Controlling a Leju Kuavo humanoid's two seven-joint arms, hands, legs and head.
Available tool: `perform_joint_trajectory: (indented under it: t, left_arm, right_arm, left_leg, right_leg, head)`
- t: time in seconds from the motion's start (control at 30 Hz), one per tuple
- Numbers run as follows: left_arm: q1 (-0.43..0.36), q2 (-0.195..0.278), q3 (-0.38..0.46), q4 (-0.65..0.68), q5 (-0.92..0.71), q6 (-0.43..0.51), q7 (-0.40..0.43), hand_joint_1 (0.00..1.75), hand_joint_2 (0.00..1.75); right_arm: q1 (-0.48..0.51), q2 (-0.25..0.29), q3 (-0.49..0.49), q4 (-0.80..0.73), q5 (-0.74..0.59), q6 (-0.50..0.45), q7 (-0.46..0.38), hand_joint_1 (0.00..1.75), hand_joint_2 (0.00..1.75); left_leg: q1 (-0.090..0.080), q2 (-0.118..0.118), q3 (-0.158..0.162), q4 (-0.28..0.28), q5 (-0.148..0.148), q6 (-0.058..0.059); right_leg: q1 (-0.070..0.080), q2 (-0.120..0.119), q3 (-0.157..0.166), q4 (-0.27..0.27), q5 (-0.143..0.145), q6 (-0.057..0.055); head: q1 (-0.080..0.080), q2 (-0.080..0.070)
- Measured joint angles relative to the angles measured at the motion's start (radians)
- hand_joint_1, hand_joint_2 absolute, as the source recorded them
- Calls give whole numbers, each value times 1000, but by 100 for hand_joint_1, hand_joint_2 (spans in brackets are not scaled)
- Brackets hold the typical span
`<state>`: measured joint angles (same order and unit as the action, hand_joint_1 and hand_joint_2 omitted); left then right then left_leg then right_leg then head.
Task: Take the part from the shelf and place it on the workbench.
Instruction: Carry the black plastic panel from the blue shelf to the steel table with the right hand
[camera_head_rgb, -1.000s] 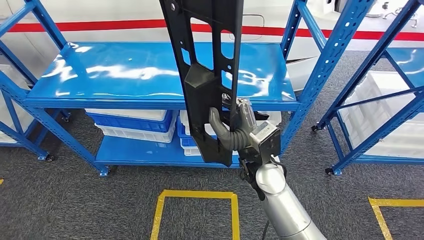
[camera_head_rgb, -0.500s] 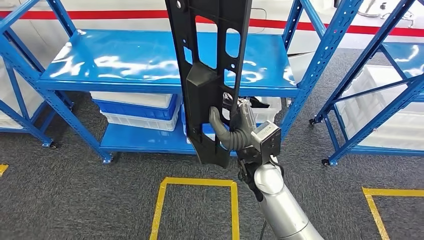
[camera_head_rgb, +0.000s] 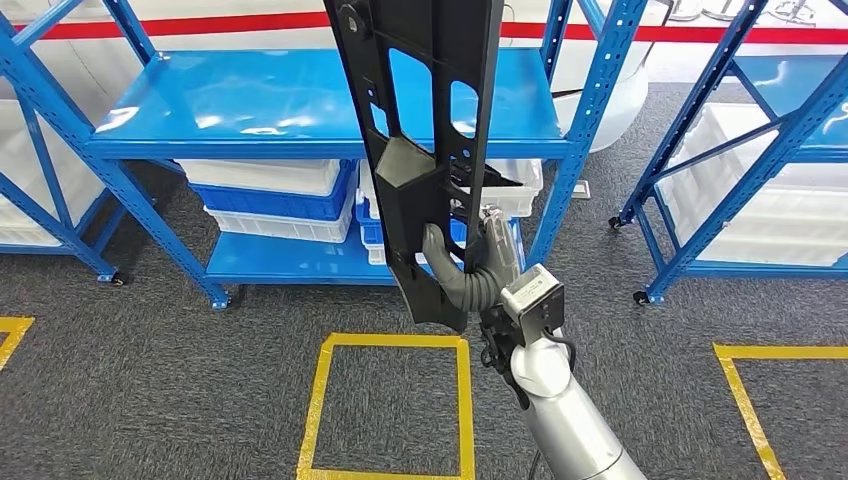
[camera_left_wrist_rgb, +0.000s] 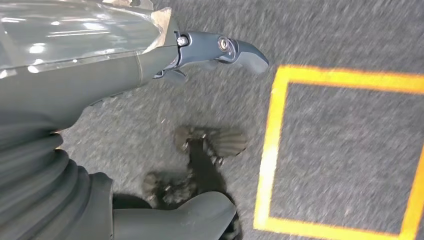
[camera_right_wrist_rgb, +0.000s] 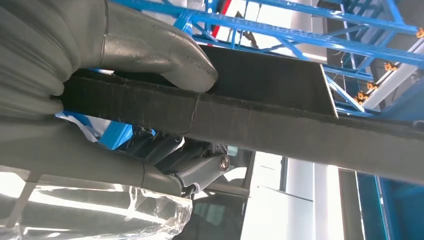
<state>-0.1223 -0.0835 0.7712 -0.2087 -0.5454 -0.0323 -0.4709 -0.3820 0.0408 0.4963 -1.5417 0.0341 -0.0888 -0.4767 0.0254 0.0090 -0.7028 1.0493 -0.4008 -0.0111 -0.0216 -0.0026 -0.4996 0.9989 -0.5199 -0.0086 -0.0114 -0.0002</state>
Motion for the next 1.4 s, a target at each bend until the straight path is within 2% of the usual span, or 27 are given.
perform_joint_trajectory:
  t: [0.07,0.1,0.13,0.17,0.2,0.27,0.33,0.37,0.43,0.5,0.57,0.63,0.67,0.7,0.77,0.8,0.83,0.9,0.97,1.03,1.1,1.13,1.17,1.2,1.3,1.33,1.4]
  left_arm:
    - [0,0,0,0,-1,0,1,0,175]
    - [-1,0,0,0,-1,0,1,0,175]
    - [-2,0,0,0,-1,0,1,0,175]
    - [-2,0,0,0,-1,0,1,0,175]
    - [-2,0,0,0,-1,0,1,0,175]
    - [-5,1,0,-1,-1,1,1,0,175]
    - [-10,2,0,-4,-1,2,-1,0,175]
    - [-13,2,0,-5,-1,4,-5,0,175]
    - [-15,2,0,-6,-1,9,-14,0,175]
    - [-14,2,0,-6,-2,15,-24,0,175]
    - [-14,2,0,-6,-2,26,-30,0,175]
    - [-14,-2,0,-6,-2,54,-28,0,175]
    - [-15,-6,1,-6,-2,68,-25,0,175]
    - [-16,-11,1,-6,-2,79,-23,0,175]
    - [-18,-20,1,-6,-2,88,-21,0,175]
    - [-20,-24,1,-6,-2,90,-20,0,175]
    - [-22,-26,1,-6,-2,91,-20,0,175]
    - [-25,-28,1,-6,-3,91,-18,0,175]
    - [-25,-29,1,-6,-4,90,-18,0,175]
    - [-27,-29,1,-6,-4,91,-23,0,175]
    - [-27,-29,1,-6,-4,93,-32,0,175]
    - [-27,-29,1,-6,-3,93,-36,0,175]
    - [-27,-29,2,-6,-3,93,-40,0,175]
    - [-27,-29,2,-6,-2,93,-43,0,175]
    - [-29,-29,2,-6,-2,94,-51,0,175]
    - [-30,-28,2,-6,-2,94,-53,0,175]
    - [-31,-29,2,-6,-2,93,-57,0,175]
  right_arm:
    - [1,2,0,-4,1,0,-1,175,175]
    - [2,2,0,-5,1,0,-2,175,175]
    - [4,2,0,-6,2,0,-2,175,175]
    - [6,2,0,-6,4,0,-3,175,175]
    - [8,2,-1,-7,7,0,-5,175,175]
    - [11,3,-1,-12,19,4,-8,175,175]
    - [10,6,-2,-19,35,9,-10,175,175]
    - [9,7,-2,-21,44,11,-10,175,175]
    - [10,8,-2,-24,61,15,-11,175,175]
    - [14,8,-1,-25,76,18,-12,175,175]
    - [18,6,-1,-25,89,18,-16,175,175]
    - [27,2,-1,-25,97,18,-21,175,175]
    - [31,0,-1,-25,99,18,-23,175,175]
    - [34,-3,-2,-25,101,19,-24,175,175]
    - [35,-6,-3,-26,102,19,-26,175,175]
    - [35,-7,-3,-27,103,19,-27,175,175]
    - [36,-8,-4,-28,104,19,-28,175,175]
    - [39,-10,-7,-29,107,19,-29,175,175]
    - [41,-9,-8,-30,110,22,-31,175,175]
    - [41,-8,-8,-32,111,29,-35,175,175]
    - [42,-8,-9,-32,111,37,-39,175,175]
    - [43,-8,-10,-32,111,39,-40,175,175]
    - [45,-8,-10,-32,111,39,-42,175,175]
    - [47,-8,-10,-32,111,39,-43,175,175]
    - [49,-6,-12,-32,111,40,-46,175,175]
    - [49,-5,-14,-32,110,40,-49,175,175]
    - [51,-3,-17,-32,110,40,-52,175,175]
  left_leg:
    - [2,-2,-25,114,-118,-6]
    - [2,-3,-33,180,-156,-8]
    - [2,-3,-34,233,-167,-8]
    - [2,-3,-23,258,-153,-7]
    - [1,-3,2,251,-127,-4]
    - [-2,-8,106,143,-97,10]
    - [-9,-12,207,4,-119,25]
    - [-14,-12,229,-35,-133,30]
    - [-18,-9,228,-65,-128,41]
    - [-16,-5,212,-78,-104,56]
    - [-16,-3,189,-81,-82,64]
    - [-17,-7,163,-80,-62,63]
    - [-17,-11,153,-78,-53,61]
    - [-16,-16,143,-75,-45,58]
    - [-16,-26,125,-63,-35,50]
    - [-18,-33,114,-55,-30,44]
    - [-19,-37,104,-48,-26,38]
    - [-17,-47,91,-43,-16,24]
    - [-11,-46,81,-33,-21,13]
    - [-6,-32,51,36,-68,4]
    - [-4,-19,-1,161,-134,-6]
    - [-3,-17,-22,214,-154,-10]
    - [-2,-14,-26,233,-156,-12]
    - [-1,-11,-12,217,-142,-13]
    - [-5,25,102,30,-73,-4]
    - [-8,35,124,-12,-63,3]
    - [-17,33,128,-35,-60,17]
  right_leg:
    - [4,-1,-25,1,27,-14]
    - [7,0,-40,2,40,-16]
    - [10,0,-56,3,53,-17]
    - [12,0,-71,5,64,-16]
    - [14,0,-85,5,75,-15]
    - [18,0,-107,6,95,-9]
    - [22,-1,-119,6,112,1]
    - [22,-3,-123,5,120,7]
    - [20,-5,-132,4,135,20]
    - [20,-4,-156,41,108,22]
    - [18,-1,-201,155,35,15]
    - [14,-1,-226,265,-22,16]
    - [11,-1,-217,280,-31,22]
    - [9,0,-184,248,-25,31]
    - [2,17,-87,111,1,46]
    - [0,27,-47,48,11,48]
    - [0,35,-29,16,15,45]
    - [5,32,-29,8,21,33]
    - [-1,19,-32,7,30,18]
    - [-7,5,-34,4,39,3]
    - [-2,-9,-41,4,44,-5]
    - [0,-17,-45,5,45,-6]
    - [1,-26,-48,5,47,-6]
    - [2,-34,-50,6,48,-6]
    - [7,-55,-52,7,51,-1]
    - [11,-62,-53,8,52,2]
    - [16,-76,-56,6,56,11]
  head:
    - [-1,0]
    - [-2,0]
    - [-2,0]
    - [-2,0]
    - [-2,0]
    - [-2,0]
    - [-1,0]
    - [-1,0]
    - [-1,0]
    - [1,0]
    - [4,0]
    - [6,0]
    - [6,0]
    - [7,0]
    - [7,0]
    - [7,0]
    - [7,0]
    - [7,0]
    - [7,0]
    - [4,0]
    - [1,0]
    - [1,0]
    - [1,0]
    - [0,0]
    - [0,0]
    - [2,0]
    - [4,0]
